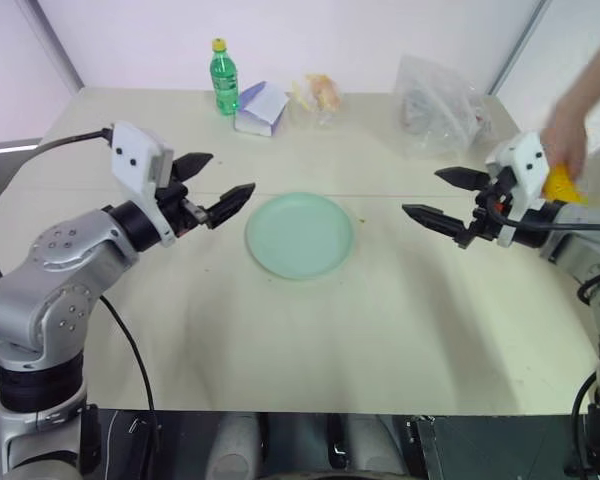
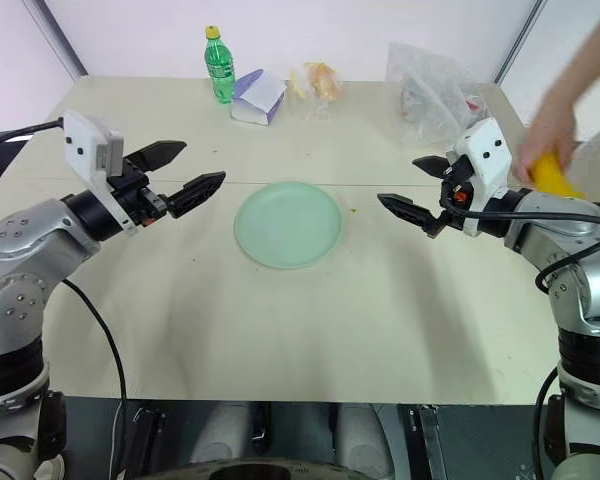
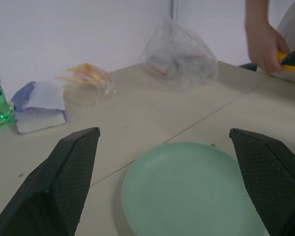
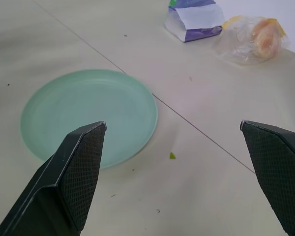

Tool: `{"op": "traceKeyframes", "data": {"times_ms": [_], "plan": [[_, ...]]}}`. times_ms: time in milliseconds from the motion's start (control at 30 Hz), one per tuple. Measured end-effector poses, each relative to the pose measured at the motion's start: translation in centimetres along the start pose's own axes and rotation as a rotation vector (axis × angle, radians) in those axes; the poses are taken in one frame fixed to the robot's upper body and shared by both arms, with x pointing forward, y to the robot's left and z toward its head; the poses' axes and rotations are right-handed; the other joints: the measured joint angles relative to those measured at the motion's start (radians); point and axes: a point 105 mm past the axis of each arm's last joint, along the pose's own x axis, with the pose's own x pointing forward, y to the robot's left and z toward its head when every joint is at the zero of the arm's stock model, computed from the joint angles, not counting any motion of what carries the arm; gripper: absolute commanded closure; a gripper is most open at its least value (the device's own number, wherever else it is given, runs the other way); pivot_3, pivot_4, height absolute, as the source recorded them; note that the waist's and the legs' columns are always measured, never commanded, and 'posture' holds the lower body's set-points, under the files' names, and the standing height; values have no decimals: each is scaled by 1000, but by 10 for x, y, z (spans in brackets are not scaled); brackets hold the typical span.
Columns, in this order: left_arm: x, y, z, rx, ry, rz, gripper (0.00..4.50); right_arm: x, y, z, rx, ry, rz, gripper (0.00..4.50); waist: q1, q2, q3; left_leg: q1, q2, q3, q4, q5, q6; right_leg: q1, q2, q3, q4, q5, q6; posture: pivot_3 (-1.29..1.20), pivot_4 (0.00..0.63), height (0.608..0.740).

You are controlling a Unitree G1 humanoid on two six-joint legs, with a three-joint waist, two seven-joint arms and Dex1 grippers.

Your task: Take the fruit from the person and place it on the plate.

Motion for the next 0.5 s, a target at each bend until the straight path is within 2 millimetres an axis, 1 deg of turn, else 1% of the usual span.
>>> {"op": "traceKeyframes", "data": {"times_ms": [367,500], "plan": [[-1,-1,-1,-9,3,-3,69,0,2,0,1,1,18,0,0,0,0,0,0,0,0,0,0,0,0,0,0,0,0,0,150,731],[-1,0,-1,-13,0,2,69,1,2,3,-7,-9,21,0,0,0,0,0,0,0,0,0,0,0,0,0,0,0,0,0,150,731]]}}
